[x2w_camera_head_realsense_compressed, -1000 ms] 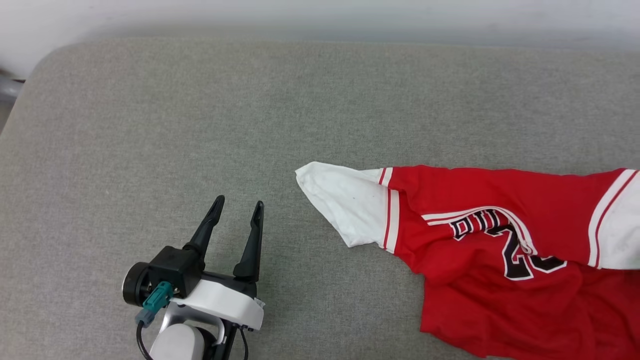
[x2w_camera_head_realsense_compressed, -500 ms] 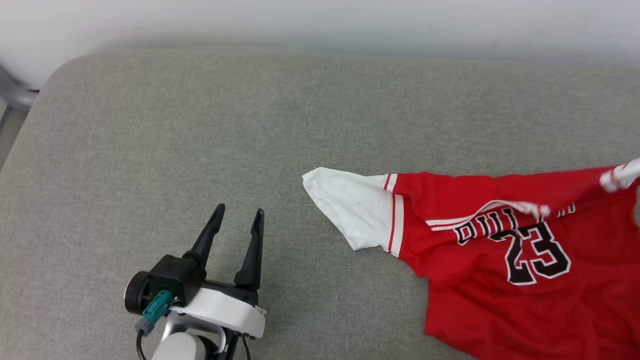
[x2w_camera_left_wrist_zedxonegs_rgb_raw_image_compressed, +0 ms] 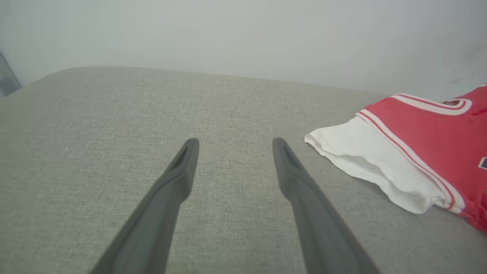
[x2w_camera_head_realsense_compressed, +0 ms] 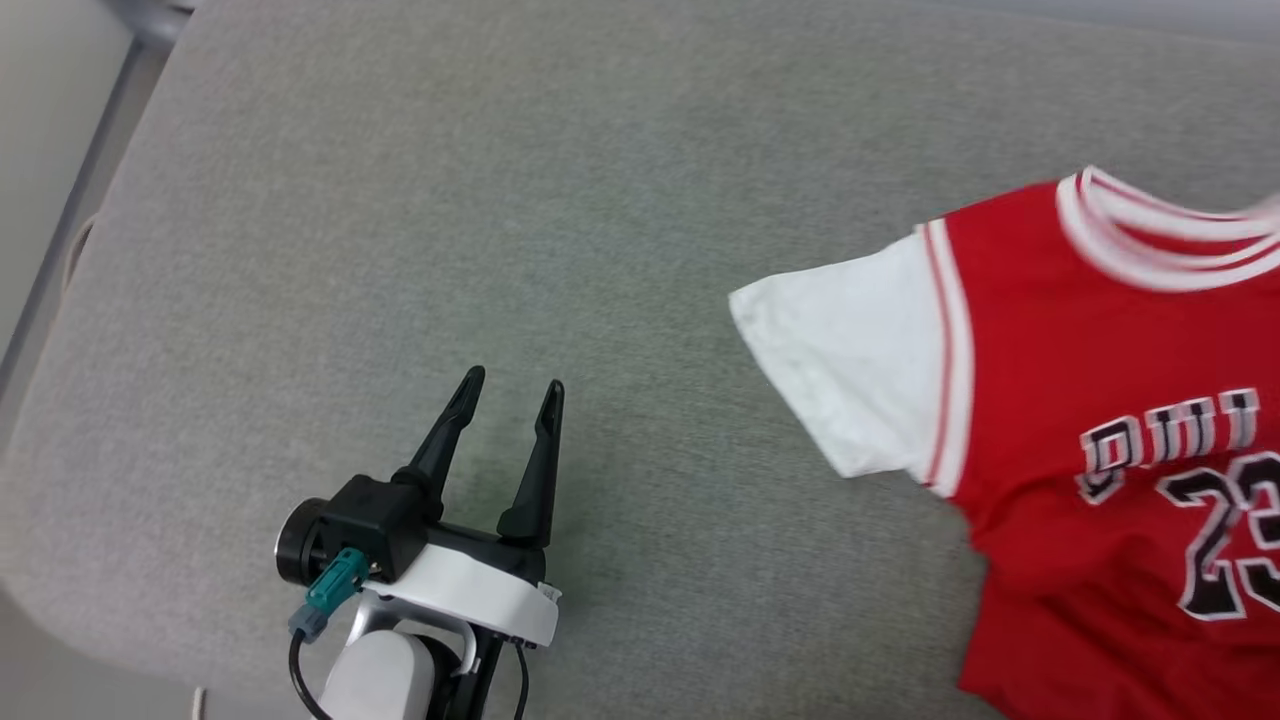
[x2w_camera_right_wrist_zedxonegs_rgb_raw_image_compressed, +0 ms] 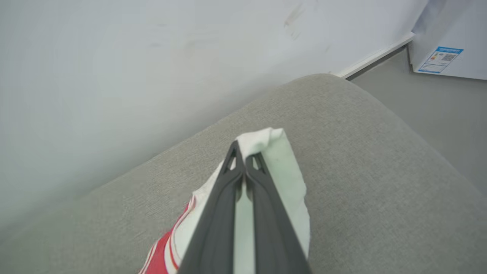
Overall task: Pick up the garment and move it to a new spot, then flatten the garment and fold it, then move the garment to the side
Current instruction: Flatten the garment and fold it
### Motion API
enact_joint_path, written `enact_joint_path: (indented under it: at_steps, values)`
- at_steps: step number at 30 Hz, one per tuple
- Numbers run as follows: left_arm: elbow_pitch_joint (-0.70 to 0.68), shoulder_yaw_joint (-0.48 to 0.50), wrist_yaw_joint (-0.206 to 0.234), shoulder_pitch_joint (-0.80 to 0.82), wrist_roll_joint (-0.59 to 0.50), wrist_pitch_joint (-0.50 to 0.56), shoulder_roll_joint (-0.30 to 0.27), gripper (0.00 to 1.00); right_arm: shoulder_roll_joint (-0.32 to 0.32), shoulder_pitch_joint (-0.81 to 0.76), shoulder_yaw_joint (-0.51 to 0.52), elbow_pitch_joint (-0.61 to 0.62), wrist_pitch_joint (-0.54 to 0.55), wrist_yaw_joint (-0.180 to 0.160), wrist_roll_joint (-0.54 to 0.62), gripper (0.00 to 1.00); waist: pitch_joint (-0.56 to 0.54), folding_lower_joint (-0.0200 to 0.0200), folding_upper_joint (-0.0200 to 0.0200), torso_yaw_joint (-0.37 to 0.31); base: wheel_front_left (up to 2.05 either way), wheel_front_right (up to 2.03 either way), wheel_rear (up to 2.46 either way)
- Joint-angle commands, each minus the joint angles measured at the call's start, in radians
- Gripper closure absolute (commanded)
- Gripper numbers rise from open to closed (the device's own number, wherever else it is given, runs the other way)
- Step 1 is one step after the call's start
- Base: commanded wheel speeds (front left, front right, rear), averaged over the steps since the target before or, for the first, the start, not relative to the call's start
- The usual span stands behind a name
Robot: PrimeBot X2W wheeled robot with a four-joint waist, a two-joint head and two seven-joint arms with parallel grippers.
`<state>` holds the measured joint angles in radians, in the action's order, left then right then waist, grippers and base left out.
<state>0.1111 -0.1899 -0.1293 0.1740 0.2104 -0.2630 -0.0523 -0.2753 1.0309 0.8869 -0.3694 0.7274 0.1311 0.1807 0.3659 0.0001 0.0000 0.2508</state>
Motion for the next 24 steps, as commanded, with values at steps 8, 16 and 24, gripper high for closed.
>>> enact_joint_path:
  at_steps: [8, 16, 24]
  values:
    - [-0.007, -0.02, 0.007, 0.016, 0.042, -0.003, 0.003, 0.0, -0.006, 0.126, 0.258, -0.034, -0.116, -0.001, 0.331, 0.0, 0.069, -0.0001, 0.0, 0.1, 0.0, 0.0, 0.0]
    - [-0.004, -0.01, 0.015, 0.019, 0.032, -0.003, 0.002, 0.0, 0.032, 0.151, 0.325, -0.135, -0.213, -0.001, 0.415, 0.0, 0.038, -0.0001, 0.0, 0.064, 0.0, 0.0, 0.0]
    - [0.006, 0.022, 0.009, -0.002, 0.001, -0.003, 0.002, 0.0, 0.032, 0.105, 0.167, -0.326, -0.384, -0.001, 0.319, 0.0, -0.058, -0.0001, 0.0, -0.01, 0.0, 0.0, 0.0]
